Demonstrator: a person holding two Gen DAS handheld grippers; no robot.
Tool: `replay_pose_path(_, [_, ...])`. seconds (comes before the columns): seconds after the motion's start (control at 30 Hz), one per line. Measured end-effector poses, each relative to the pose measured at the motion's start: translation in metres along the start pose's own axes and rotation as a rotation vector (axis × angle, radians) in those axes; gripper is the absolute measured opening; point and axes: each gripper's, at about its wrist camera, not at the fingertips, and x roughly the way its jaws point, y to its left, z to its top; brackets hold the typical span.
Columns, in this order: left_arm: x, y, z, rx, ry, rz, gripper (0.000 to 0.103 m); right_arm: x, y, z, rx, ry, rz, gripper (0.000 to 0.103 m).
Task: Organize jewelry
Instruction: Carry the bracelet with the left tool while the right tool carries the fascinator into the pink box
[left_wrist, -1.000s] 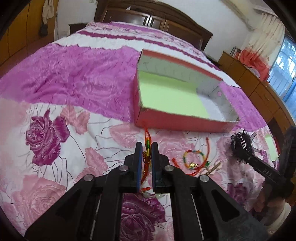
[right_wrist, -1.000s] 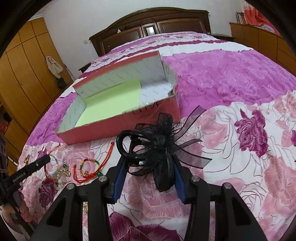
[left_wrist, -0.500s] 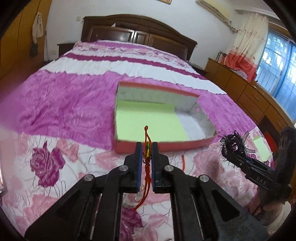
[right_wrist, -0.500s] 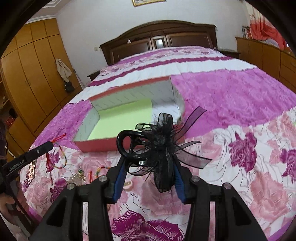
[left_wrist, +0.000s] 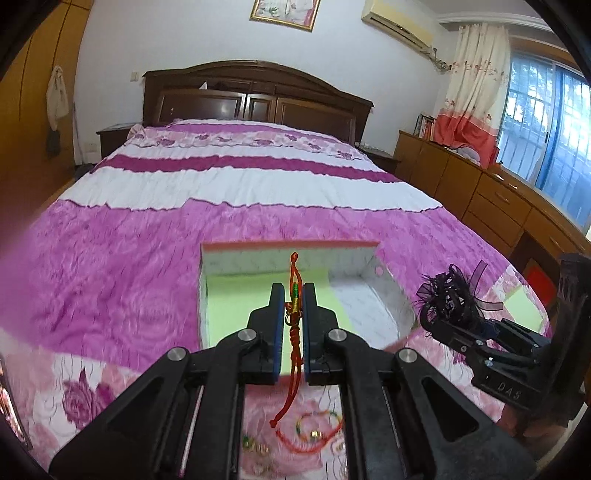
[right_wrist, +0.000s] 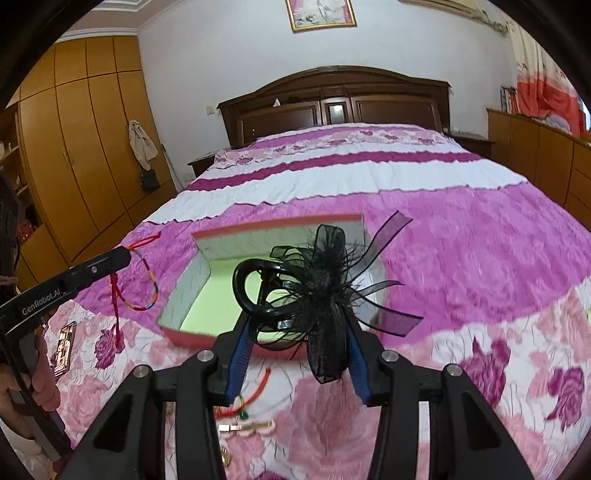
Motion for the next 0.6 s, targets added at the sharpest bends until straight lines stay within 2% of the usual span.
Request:
replay_pose_path(0.3, [0.038, 0.003, 0.016, -0.005, 0.019, 0.007, 0.0, 0.04, -0.001, 0.026, -0.027, 0.014, -0.007, 0.049])
replay_pose_path(0.6, [0.092, 0.018, 0.011, -0.021, 0.086, 0.03, 0.0, 0.1, -0.013, 0.034, -0.008, 0.093, -0.029, 0.049])
